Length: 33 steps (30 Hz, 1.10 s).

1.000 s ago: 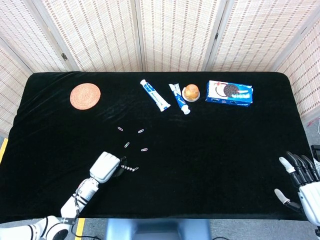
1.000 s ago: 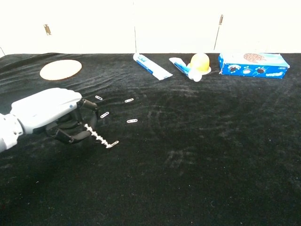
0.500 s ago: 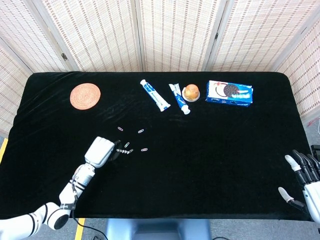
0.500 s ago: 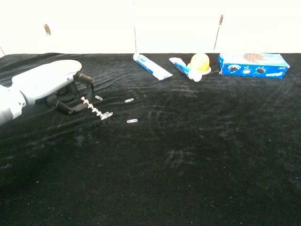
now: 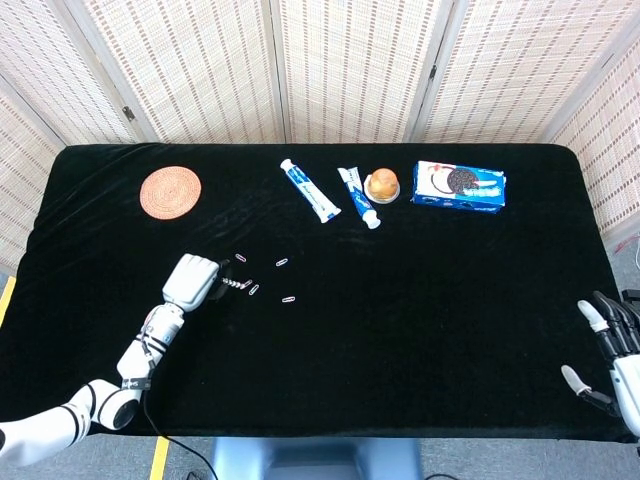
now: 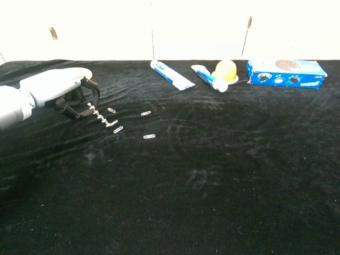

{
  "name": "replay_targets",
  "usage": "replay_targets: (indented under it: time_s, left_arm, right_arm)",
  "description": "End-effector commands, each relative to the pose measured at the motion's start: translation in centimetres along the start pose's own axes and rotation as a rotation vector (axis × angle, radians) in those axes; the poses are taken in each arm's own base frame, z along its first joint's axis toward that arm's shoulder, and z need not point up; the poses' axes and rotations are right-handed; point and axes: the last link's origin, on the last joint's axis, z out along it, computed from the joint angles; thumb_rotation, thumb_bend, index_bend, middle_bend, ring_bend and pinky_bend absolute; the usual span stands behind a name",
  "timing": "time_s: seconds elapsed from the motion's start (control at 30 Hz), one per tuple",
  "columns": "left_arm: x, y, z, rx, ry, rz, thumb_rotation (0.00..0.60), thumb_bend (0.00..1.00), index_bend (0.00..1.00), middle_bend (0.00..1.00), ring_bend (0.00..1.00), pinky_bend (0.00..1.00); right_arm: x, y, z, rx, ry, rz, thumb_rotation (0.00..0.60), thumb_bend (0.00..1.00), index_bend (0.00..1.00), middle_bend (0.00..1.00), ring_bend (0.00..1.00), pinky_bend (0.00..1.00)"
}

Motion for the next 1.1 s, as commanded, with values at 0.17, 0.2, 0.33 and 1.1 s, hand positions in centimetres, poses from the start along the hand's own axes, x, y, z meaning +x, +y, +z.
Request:
replay_targets:
  time_s: [0.17, 0.2, 0.33, 1.1]
  left_arm:
    - [-0.4, 0.0, 0.5, -0.008, -0.009, -0.016, 0.600, 0.56, 0.86, 1.00, 1.00, 0.96]
    - [-0.4, 0.0, 0.5, -0.010, -0.009, -0.015, 0.600, 0.55, 0.86, 1.00, 1.00, 0.96]
    - [-0.6, 0.1, 0.4, -0.015, -0.012, -0.020, 0.600, 0.56, 0.86, 1.00, 1.00, 0.96]
    - [-0.4, 1.6, -0.5, -0.049, 0.001, -0.027, 0.600, 0.55, 0.86, 1.00, 1.00, 0.96]
  right_arm:
    - [0.1, 0.2, 0.1, -0.012, 0.001, 0.003, 0.600, 0.28, 0.00, 0.00, 0.00, 0.00]
    - [0.1, 0.2, 0.1, -0.012, 0.002, 0.003, 0.600, 0.28, 0.00, 0.00, 0.00, 0.00]
    - [0.2, 0.2, 0.1, -0.015, 0.009, 0.004, 0.600, 0.28, 0.00, 0.00, 0.00, 0.00]
    - [0.3, 0.2, -0.1, -0.007, 0.011, 0.005, 0.600, 0.28, 0.00, 0.00, 0.00, 0.00]
